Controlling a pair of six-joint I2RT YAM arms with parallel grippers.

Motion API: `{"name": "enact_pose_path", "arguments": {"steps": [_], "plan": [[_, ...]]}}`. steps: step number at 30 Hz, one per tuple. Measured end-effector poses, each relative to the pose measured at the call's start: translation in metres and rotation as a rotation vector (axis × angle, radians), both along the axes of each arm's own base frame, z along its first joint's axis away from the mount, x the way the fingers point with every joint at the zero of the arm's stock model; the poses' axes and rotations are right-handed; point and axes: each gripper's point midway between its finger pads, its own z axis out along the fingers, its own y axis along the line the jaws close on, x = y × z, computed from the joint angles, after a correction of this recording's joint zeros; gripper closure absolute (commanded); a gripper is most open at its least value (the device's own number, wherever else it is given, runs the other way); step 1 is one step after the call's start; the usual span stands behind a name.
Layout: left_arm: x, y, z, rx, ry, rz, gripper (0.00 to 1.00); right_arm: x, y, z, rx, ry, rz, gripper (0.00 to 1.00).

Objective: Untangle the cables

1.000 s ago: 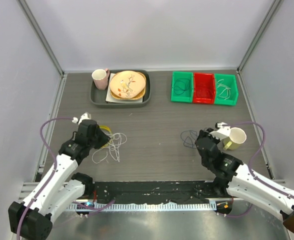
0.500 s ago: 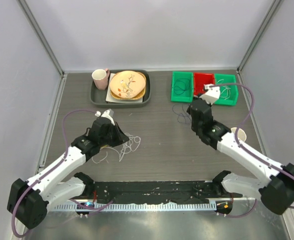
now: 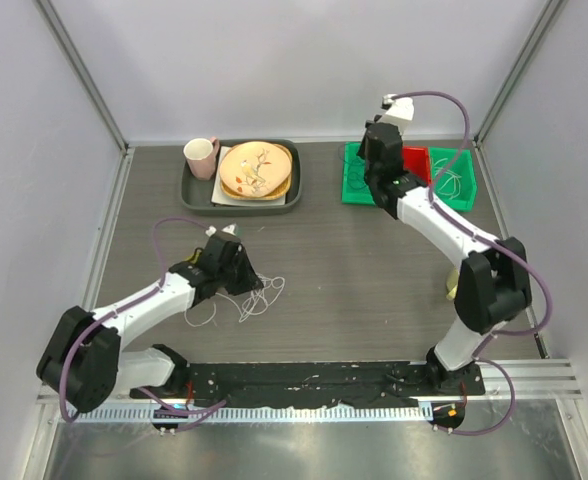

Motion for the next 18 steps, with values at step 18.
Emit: {"name": "enact_pose_path", "arguments": {"steps": [18], "plan": [[0.005,0.004,-0.023,0.057,0.033,0.012,1.00,0.086,-0.045,-0.107,-0.165,0.178,-0.165,0.99]]}}
